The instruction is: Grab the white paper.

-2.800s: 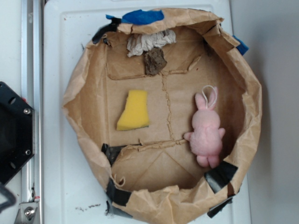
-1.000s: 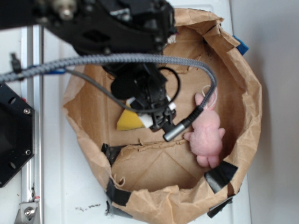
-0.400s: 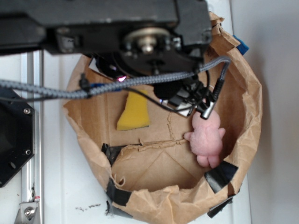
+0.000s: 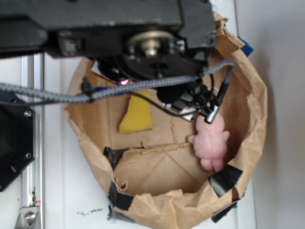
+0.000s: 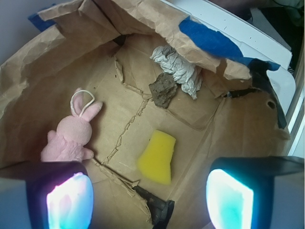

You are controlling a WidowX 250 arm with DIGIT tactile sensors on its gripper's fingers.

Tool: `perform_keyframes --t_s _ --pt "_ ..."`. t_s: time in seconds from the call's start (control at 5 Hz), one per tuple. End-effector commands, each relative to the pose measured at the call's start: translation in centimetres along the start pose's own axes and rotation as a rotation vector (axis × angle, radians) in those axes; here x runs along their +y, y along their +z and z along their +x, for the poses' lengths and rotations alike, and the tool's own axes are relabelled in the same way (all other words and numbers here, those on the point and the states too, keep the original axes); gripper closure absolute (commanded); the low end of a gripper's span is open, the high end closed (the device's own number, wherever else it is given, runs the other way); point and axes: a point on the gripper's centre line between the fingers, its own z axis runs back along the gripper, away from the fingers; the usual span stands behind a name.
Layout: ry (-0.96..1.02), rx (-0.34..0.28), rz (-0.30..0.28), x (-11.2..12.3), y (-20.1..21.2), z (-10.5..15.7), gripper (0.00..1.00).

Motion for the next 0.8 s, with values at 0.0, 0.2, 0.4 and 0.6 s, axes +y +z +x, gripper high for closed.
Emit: perform_keyframes --t_s 0.0,0.2,0.4,0.6 --pt "0.099 -0.013 0.010 0.9 -4.7 2.1 0.00" --pt "0.107 -0.032 0.040 1.4 -6.3 3.0 0.00" --pt "0.156 -0.052 0.050 2.4 -7.5 4.2 0.00" --pt "0.184 -0.113 0.098 2.9 -8.4 5.6 0.00"
